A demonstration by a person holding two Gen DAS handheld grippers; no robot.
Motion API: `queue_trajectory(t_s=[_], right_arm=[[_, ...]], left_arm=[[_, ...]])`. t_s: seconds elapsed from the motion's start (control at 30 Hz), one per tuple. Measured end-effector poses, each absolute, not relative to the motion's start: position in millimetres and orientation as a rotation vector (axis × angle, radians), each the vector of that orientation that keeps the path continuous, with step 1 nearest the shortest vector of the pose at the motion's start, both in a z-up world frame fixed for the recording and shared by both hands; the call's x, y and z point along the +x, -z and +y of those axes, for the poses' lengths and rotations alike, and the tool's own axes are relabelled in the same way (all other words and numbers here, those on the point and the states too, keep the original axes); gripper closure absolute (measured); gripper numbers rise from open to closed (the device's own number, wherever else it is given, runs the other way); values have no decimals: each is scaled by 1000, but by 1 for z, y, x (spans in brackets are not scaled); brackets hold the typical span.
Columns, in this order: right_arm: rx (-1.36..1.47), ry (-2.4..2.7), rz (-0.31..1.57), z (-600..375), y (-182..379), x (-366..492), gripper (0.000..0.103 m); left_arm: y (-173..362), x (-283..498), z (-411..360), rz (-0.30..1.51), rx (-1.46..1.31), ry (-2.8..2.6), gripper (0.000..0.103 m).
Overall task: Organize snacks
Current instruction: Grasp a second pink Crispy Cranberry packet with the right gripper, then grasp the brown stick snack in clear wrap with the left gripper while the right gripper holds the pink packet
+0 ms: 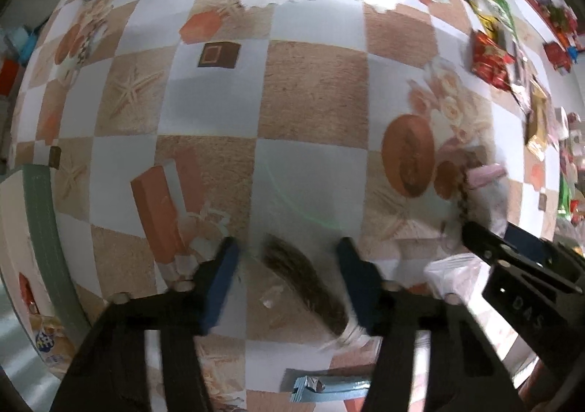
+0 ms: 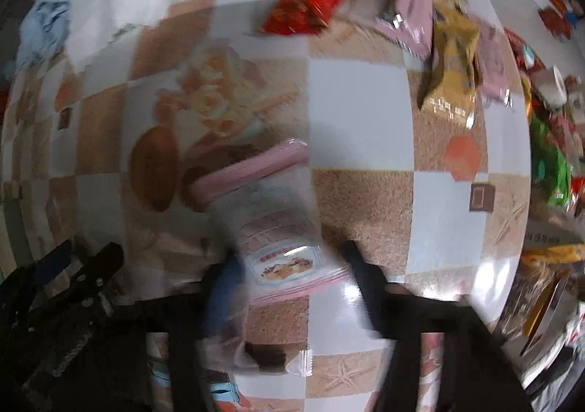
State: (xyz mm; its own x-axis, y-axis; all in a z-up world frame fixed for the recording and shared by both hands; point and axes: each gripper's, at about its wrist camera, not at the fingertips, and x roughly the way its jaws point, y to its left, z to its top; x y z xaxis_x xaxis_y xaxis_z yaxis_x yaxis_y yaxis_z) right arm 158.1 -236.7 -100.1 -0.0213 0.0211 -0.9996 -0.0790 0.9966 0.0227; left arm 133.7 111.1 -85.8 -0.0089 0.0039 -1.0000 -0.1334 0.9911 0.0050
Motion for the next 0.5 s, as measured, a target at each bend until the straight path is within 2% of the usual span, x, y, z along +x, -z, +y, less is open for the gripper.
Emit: queue_trajectory(t_s=[0.03,0.1,0.5], right_arm=[[-26,-88,1601,-236,100,158,52],[17,-83,1596,-240,98,156,54],[191,-45,1523,-274,70,125,54]], left_arm=[[84,133,111,1579,-105,-85,66],[82,132,113,1591,-136,-55,68],[64,99,142,1547,-88,31,68]])
